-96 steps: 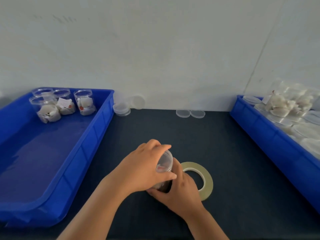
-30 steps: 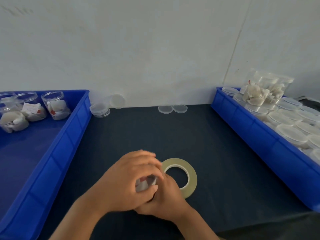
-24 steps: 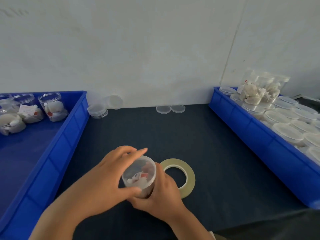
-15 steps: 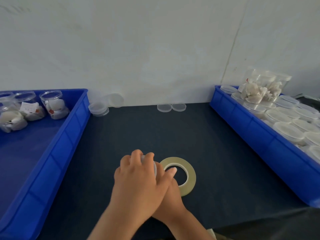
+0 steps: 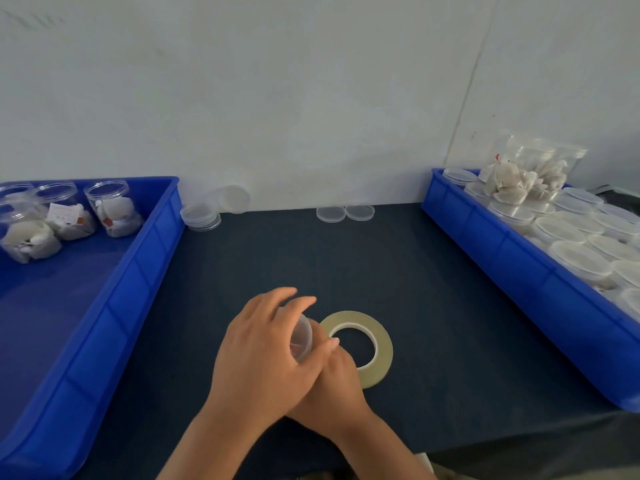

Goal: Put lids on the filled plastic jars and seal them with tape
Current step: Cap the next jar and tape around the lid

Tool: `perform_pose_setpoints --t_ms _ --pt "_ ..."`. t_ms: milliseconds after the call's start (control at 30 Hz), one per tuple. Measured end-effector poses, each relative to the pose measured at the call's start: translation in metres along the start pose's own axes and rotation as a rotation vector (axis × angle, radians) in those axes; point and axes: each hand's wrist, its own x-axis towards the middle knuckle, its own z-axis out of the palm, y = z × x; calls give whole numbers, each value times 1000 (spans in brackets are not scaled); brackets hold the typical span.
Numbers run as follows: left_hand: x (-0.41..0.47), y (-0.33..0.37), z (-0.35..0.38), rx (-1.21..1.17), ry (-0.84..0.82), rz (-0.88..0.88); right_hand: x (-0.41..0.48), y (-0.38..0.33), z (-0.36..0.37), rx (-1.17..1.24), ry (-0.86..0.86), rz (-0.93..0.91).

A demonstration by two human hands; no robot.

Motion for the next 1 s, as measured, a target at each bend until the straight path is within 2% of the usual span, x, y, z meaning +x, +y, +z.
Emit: perform_pose_setpoints --t_ms 100,167,467,667,800,933,1000 --pt "-10 8 6 38 33 -185 -3 -1 1 -17 40 15" --pt "-10 11 8 21 27 -245 -4 1 2 -27 59 18" --pt "0 -4 10 -145 90 -47 -3 10 1 59 4 30" --pt "5 -18 4 -219 20 26 -1 7 1 14 33 34" --pt "2 -14 1 -232 -6 -38 0 5 4 5 23 51" --pt "-7 -2 8 -196 91 -204 0 6 5 22 30 45" --pt "-7 -1 10 -196 91 -225 0 8 5 39 25 42"
